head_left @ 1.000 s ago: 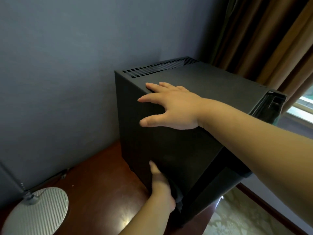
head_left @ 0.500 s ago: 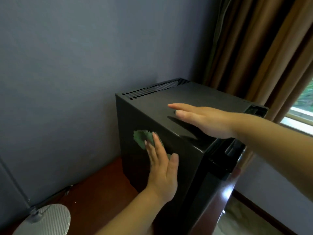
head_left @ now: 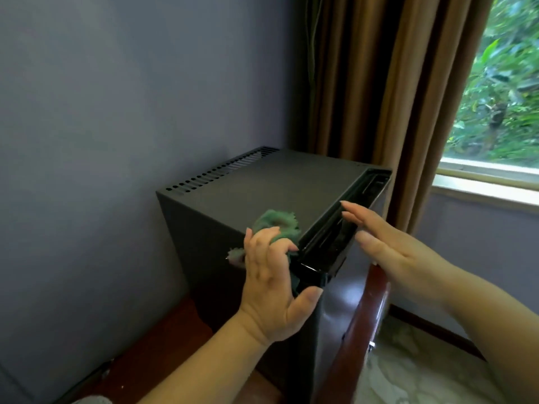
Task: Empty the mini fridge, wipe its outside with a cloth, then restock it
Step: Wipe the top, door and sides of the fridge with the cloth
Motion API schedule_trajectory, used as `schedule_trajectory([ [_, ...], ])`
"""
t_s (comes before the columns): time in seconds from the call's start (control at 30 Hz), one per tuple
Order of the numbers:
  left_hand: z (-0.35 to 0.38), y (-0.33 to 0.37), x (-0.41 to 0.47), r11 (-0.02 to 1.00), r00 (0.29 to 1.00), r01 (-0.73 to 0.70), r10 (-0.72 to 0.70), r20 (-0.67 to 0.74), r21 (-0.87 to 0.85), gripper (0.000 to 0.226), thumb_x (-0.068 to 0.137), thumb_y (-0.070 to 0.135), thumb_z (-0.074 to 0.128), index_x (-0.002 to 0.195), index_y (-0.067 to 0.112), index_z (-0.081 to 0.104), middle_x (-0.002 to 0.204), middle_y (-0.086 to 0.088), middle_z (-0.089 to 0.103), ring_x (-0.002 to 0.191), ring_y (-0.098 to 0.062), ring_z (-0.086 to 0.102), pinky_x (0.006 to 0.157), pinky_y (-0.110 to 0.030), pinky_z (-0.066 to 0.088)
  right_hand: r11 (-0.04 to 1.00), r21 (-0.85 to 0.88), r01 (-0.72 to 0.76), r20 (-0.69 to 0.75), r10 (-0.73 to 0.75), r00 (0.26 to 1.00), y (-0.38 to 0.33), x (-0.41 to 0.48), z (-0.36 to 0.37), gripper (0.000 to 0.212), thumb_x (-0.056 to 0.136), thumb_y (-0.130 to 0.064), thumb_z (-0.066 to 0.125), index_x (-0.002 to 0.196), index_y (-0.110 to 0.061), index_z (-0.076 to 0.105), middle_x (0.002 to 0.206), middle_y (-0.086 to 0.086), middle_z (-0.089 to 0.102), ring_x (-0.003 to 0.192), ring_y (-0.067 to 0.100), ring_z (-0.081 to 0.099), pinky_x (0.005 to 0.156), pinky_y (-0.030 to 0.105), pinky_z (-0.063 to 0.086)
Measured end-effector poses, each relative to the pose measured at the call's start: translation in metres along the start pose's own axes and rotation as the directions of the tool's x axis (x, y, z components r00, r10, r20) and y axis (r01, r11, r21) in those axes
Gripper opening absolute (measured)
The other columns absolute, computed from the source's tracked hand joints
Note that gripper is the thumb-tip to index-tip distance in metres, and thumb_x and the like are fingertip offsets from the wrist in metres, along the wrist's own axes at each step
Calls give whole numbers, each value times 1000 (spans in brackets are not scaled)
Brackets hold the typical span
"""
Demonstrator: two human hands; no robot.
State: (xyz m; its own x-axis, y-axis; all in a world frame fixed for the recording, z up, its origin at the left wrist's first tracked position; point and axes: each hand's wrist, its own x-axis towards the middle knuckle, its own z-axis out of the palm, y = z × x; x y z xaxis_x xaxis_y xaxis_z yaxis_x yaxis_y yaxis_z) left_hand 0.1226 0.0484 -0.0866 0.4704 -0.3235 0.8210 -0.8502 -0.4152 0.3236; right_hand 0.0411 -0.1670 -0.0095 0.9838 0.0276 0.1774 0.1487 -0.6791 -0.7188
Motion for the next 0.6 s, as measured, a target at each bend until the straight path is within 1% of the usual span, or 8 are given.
schedule_trajectory([
  [0.07,1,13,-2,998,999,-51,52,14,-30,60,96,70,26,112,15,42,118,-10,47,120,-31,49,116,-65,20,996,90,-16,-85,23,996,7,-16,4,57,91,-64,34,147,-61,24,148,-39,35,134,-23,27,109,15,26],
  [0.13,2,32,-3,987,991,-132,133,9,-93,56,97,67,28,109,14,42,113,-3,43,113,-24,48,115,-61,24,980,194,-42,-125,67,990,15,-32,12,53,93,-63,34,145,-59,32,147,-35,40,135,-18,32,114,20,28],
  [0.2,2,50,-3,973,988,-157,157,-16,-170,55,97,66,30,107,14,42,110,2,40,106,-20,47,112,-56,32,954,283,-102,-56,123,991,27,-49,26,47,95,-68,33,141,-60,36,148,-34,39,137,-15,32,120,27,26],
  [0.27,0,65,-5,963,992,-129,127,-25,-235,54,97,66,31,108,14,42,108,2,40,100,-24,49,98,-54,42,928,323,-189,53,182,982,39,-70,43,48,88,-77,34,134,-66,36,150,-32,37,139,-10,34,123,33,25],
  [0.37,-1,79,-12,963,989,-112,132,65,-246,48,96,58,38,114,14,44,111,-1,42,99,-28,50,82,-49,45,808,479,-344,179,293,939,51,-97,60,50,82,-78,38,131,-68,38,152,-22,38,134,3,46,119,42,34],
  [0.43,1,88,-19,967,974,-112,152,167,-230,43,92,49,44,118,14,45,114,-2,44,103,-27,49,84,-47,45,629,658,-414,216,369,904,53,-110,66,52,76,-75,47,127,-65,48,148,-16,45,121,9,59,112,48,43],
  [0.5,6,96,-28,974,948,-105,159,275,-201,44,89,44,45,122,14,44,120,-5,44,109,-26,47,92,-43,44,372,828,-420,264,403,876,55,-117,71,51,77,-70,52,127,-57,57,143,-11,54,115,20,66,102,54,50],
  [0.6,21,108,-37,976,906,4,88,415,-216,47,87,41,46,127,17,39,131,-2,34,122,-21,41,104,-30,39,3,906,-424,410,250,877,55,-118,78,52,91,-67,40,133,-43,61,142,4,59,124,35,61,102,63,46],
])
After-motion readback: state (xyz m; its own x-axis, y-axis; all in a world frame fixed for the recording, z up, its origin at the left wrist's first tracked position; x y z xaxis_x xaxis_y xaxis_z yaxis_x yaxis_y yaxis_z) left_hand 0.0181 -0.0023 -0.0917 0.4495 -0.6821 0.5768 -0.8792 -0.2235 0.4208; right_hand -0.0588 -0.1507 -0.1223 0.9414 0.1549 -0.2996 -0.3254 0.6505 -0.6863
